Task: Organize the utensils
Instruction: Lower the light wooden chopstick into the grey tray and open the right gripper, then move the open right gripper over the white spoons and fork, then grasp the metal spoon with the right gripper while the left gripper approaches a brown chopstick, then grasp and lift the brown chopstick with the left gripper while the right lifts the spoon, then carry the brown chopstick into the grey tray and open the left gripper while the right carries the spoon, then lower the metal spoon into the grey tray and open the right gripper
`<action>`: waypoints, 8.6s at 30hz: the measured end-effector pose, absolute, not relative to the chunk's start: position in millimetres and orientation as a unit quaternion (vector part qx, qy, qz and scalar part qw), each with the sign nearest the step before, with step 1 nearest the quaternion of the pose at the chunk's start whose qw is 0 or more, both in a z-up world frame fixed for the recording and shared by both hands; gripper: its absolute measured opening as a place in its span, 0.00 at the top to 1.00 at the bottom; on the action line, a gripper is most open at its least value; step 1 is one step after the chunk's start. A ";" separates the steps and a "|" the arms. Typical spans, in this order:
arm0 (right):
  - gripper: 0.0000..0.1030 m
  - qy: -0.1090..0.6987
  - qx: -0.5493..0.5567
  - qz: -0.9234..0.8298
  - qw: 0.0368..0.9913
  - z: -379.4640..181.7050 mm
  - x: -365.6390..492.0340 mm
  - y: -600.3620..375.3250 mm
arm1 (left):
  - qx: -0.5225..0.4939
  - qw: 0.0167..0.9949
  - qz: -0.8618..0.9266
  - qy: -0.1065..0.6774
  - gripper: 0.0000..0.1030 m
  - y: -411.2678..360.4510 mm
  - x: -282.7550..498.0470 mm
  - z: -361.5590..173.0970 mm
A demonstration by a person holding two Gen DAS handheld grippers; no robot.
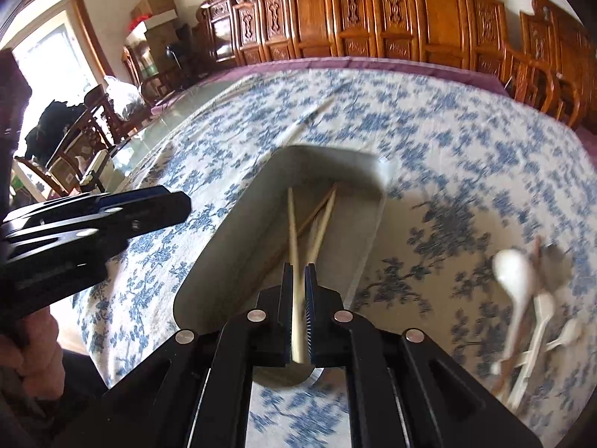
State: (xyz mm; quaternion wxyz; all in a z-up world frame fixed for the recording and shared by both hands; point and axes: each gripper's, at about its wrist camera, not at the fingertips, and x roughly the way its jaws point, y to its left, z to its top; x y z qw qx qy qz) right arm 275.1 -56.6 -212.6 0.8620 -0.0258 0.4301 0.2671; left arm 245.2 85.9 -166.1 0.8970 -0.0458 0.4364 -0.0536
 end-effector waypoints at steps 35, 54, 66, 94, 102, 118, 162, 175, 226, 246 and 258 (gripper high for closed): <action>0.72 0.460 -0.015 0.146 0.876 -265.0 272.5 -238.1 | 0.041 0.884 -0.149 0.441 0.40 -59.2 233.4 -197.1; 0.72 0.477 0.018 0.144 0.867 -276.4 271.1 -249.4 | 0.061 0.876 -0.152 0.453 0.40 -70.6 230.1 -208.8; 0.81 0.453 0.045 0.133 0.881 -261.6 312.0 -275.6 | 0.072 0.874 -0.157 0.454 0.40 -87.9 230.6 -223.4; 0.96 0.470 0.059 0.131 0.871 -269.9 337.2 -276.2 | 0.068 0.872 -0.168 0.455 0.40 -109.7 238.3 -241.4; 0.98 0.444 0.069 0.124 0.885 -254.8 331.7 -288.9 | 0.059 0.866 -0.190 0.459 0.41 -125.8 238.9 -247.3; 0.98 0.443 0.062 0.124 0.886 -256.2 329.4 -287.1 | 0.037 0.845 -0.224 0.485 0.86 -152.6 240.7 -262.0; 0.98 0.400 0.036 0.203 0.893 -219.2 288.4 -223.4 | 0.029 0.887 -0.126 0.444 0.96 -39.8 209.2 -187.5; 0.98 0.398 0.013 0.231 0.888 -215.9 275.8 -192.4 | 0.009 0.892 -0.066 0.447 0.96 28.8 202.4 -180.3; 0.98 0.420 0.026 0.286 0.861 -216.1 290.8 -74.9 | -0.038 0.896 -0.017 0.442 0.71 101.1 236.8 -192.5; 0.94 0.472 0.063 0.290 0.830 -254.1 324.7 -23.0 | -0.052 0.903 0.007 0.427 0.46 125.1 237.1 -190.2; 0.94 0.421 0.024 0.305 0.854 -220.3 293.8 -60.4 | -0.045 0.907 -0.008 0.419 0.46 106.4 234.2 -186.6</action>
